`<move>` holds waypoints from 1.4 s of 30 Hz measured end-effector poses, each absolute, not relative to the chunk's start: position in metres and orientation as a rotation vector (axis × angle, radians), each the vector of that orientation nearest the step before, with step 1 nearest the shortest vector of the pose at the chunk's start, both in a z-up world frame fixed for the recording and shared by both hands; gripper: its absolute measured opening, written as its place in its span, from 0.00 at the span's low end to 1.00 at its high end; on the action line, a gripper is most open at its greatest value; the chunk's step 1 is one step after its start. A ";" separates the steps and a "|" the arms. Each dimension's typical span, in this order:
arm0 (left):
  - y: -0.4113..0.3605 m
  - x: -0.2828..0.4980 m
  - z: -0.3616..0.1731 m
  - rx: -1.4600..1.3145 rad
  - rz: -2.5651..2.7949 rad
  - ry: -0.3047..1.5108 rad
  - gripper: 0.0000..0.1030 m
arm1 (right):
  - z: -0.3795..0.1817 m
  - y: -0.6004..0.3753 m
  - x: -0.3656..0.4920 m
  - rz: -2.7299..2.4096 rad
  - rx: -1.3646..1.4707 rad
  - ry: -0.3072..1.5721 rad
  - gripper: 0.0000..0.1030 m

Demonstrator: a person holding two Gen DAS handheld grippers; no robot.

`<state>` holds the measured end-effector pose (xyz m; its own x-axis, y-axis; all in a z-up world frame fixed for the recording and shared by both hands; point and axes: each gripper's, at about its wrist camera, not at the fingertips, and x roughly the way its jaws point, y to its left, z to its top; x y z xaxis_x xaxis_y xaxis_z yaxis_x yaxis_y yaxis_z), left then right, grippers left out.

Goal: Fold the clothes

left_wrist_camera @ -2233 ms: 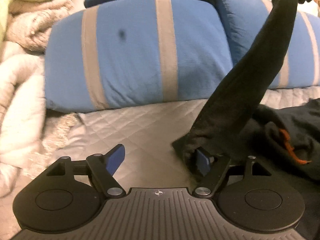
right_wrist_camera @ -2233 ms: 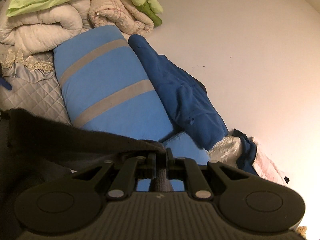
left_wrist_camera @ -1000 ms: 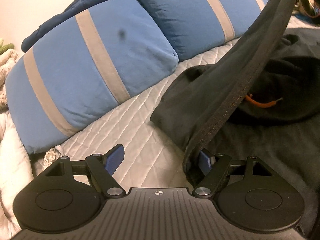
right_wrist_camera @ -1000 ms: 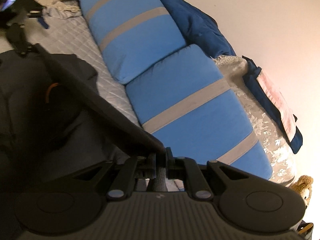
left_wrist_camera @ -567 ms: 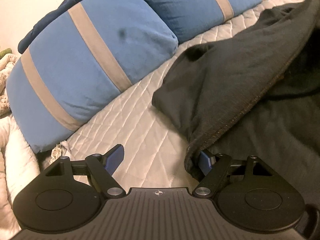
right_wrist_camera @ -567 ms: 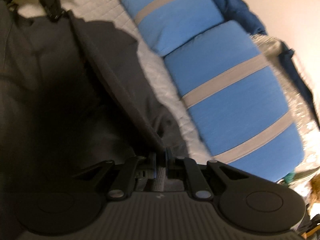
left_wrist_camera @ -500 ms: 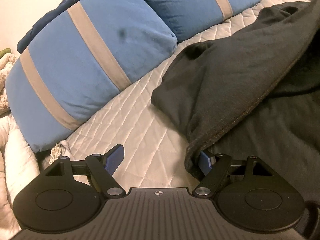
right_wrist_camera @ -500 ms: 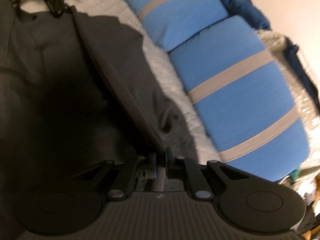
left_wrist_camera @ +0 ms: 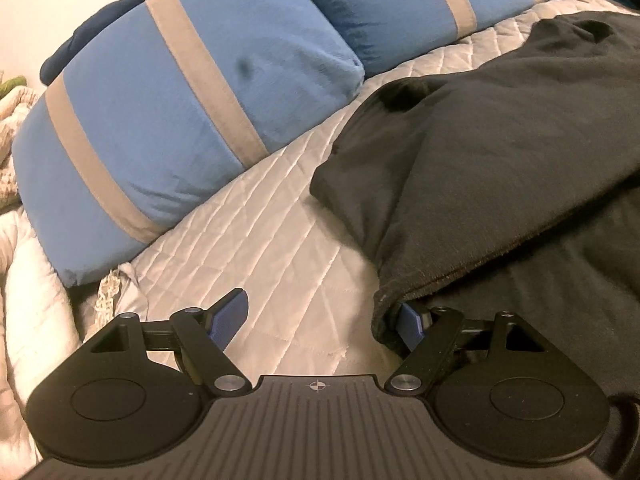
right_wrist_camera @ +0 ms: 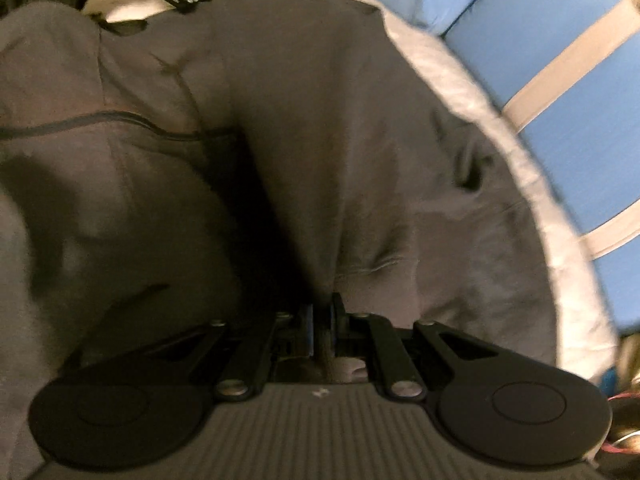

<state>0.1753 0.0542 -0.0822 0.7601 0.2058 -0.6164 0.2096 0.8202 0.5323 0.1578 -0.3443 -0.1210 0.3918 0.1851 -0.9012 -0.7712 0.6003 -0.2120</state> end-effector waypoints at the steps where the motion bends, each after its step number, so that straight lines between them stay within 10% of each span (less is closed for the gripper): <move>1: 0.054 0.175 -0.082 0.620 0.000 0.721 0.75 | -0.122 -0.345 0.159 0.682 -0.679 1.001 0.11; 7: 0.056 0.174 -0.081 0.611 0.000 0.721 0.75 | -0.101 -0.370 0.163 0.758 -0.505 1.016 0.72; 11: 0.056 0.175 -0.082 0.612 -0.003 0.724 0.75 | -0.078 -0.401 0.175 0.705 -0.319 0.927 0.74; 23: 0.059 0.172 -0.082 0.594 -0.003 0.719 0.75 | -0.137 -0.402 0.203 0.587 -0.436 0.975 0.51; 27: 0.058 0.172 -0.081 0.593 -0.004 0.714 0.75 | -0.141 -0.402 0.205 0.551 -0.440 1.024 0.06; 42: 0.046 0.166 -0.078 0.660 -0.006 0.690 0.75 | -0.112 -0.402 0.211 0.413 -0.527 1.000 0.04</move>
